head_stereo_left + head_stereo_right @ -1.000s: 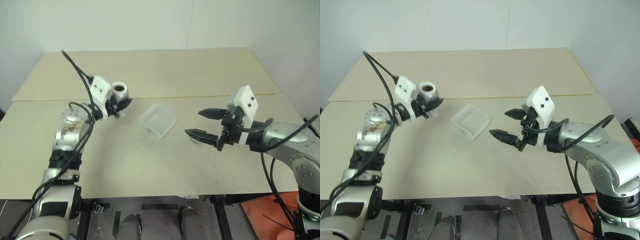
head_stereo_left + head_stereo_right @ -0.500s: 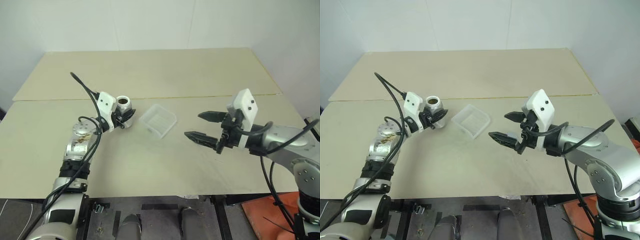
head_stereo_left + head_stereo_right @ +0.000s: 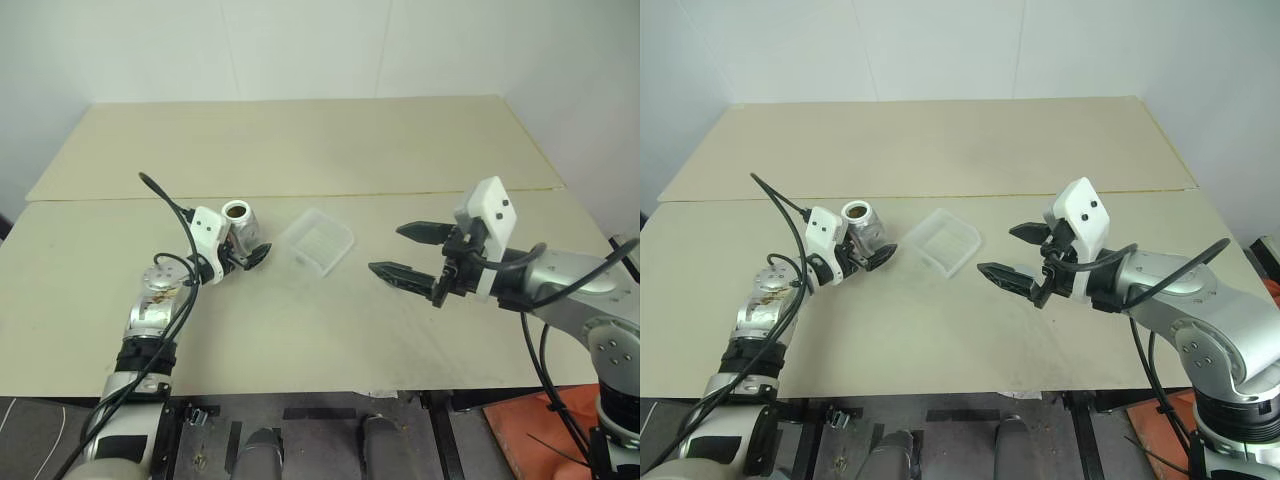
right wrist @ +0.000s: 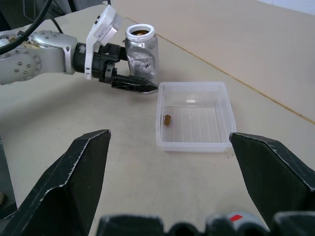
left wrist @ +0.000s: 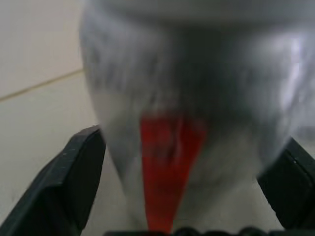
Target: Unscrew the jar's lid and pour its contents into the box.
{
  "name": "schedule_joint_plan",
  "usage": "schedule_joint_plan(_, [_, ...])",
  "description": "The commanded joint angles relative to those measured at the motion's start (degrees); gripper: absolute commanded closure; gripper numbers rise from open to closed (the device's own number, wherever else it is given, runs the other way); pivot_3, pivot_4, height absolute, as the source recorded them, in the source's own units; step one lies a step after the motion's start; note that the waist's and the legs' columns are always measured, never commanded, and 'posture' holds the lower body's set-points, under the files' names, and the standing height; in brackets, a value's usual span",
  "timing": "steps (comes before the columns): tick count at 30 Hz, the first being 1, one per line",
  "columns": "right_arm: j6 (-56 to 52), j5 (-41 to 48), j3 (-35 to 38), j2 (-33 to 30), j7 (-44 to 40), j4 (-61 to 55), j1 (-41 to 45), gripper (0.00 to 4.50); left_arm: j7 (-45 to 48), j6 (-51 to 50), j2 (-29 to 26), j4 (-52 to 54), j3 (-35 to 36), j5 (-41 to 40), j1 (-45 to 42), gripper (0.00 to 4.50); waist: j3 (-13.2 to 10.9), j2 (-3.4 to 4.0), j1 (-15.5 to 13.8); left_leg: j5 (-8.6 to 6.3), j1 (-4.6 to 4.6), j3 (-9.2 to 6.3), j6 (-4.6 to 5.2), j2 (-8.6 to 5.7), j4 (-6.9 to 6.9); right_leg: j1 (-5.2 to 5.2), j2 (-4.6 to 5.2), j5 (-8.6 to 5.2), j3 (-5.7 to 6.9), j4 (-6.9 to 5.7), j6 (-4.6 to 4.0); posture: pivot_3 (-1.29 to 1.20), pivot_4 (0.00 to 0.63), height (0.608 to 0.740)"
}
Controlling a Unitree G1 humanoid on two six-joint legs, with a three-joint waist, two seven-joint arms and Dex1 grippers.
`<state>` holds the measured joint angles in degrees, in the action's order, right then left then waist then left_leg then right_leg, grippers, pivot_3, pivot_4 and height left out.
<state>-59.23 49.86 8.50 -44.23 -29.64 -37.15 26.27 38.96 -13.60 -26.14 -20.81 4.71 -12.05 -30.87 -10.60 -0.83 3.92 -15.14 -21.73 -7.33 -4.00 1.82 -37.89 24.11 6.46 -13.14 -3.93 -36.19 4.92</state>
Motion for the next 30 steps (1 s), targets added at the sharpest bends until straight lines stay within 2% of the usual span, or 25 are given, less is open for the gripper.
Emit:
schedule_joint_plan(1, [1.1,0.4,0.8,-0.3,0.4,-2.4,-0.3,0.00,1.4,-2.2,-2.6,7.5,2.2,-2.3,2.3,0.02,0.0,0.00,0.1,0.00,0.00,0.00,0.00,0.00,0.00,0.01,0.00,0.00,0.00,0.00,0.00,0.00,0.150,0.740])
schedule_joint_plan(4, [1.3,0.1,1.4,-0.9,0.0,-2.4,-1.4,0.00,3.7,-7.4,-6.7,14.6,3.5,-4.7,5.7,0.02,0.0,0.00,0.1,-0.01,0.01,0.00,0.01,0.02,0.01,0.02,-0.01,0.00,0.00,-0.01,0.00,0.00,0.150,0.740])
schedule_joint_plan(7, [1.6,-0.2,2.7,-2.3,-1.0,-2.5,-3.1,0.00,8.7,-13.8,-14.4,23.3,6.6,-9.0,10.6,0.02,0.0,0.01,0.3,-0.02,0.01,0.02,0.04,0.03,0.04,0.05,-0.01,0.00,-0.01,-0.02,-0.01,0.00,0.150,0.740])
schedule_joint_plan(10, [2.9,-1.0,4.1,-4.5,-3.0,-1.9,-5.4,0.00,18.7,-16.4,-23.7,31.4,12.4,-15.4,17.4,0.02,0.0,0.00,0.2,-0.03,0.00,0.02,0.06,0.07,0.08,0.09,-0.03,-0.03,-0.02,0.01,-0.05,0.00,0.150,0.740])
schedule_joint_plan(15, [5.5,-2.9,4.4,-6.4,-5.5,-1.4,-8.1,0.00,31.0,-13.8,-31.3,31.9,21.8,-22.4,21.5,0.02,0.0,0.00,-0.8,-0.05,0.15,0.10,0.09,0.11,0.11,-0.02,-0.04,-0.08,-0.01,0.09,-0.12,0.00,0.150,0.740])
schedule_joint_plan(18, [7.9,-4.2,5.4,-7.9,-7.9,-1.3,-10.3,0.00,35.7,-12.2,-33.5,30.1,24.2,-24.3,21.3,0.02,0.0,0.01,-1.2,-0.09,0.11,0.14,0.15,0.12,0.11,-0.01,-0.03,-0.09,-0.02,0.15,-0.12,0.00,0.150,0.740])
schedule_joint_plan(22, [9.9,-4.1,7.4,-8.5,-10.1,-0.8,-10.9,0.00,35.0,-12.9,-33.8,28.6,24.1,-25.5,19.1,0.02,0.0,0.00,-1.3,-0.12,0.14,0.18,0.21,0.13,0.11,0.00,-0.04,-0.09,-0.03,0.14,-0.13,0.00,0.150,0.740])
schedule_joint_plan(30, [13.5,-5.8,6.0,-7.4,-12.3,2.6,-9.0,0.00,29.4,-17.4,-31.8,38.5,27.4,-27.8,26.4,0.02,0.0,0.00,-0.8,-0.14,0.13,0.20,0.25,0.15,0.12,0.06,-0.05,-0.11,-0.07,0.10,-0.15,0.00,0.150,0.740])
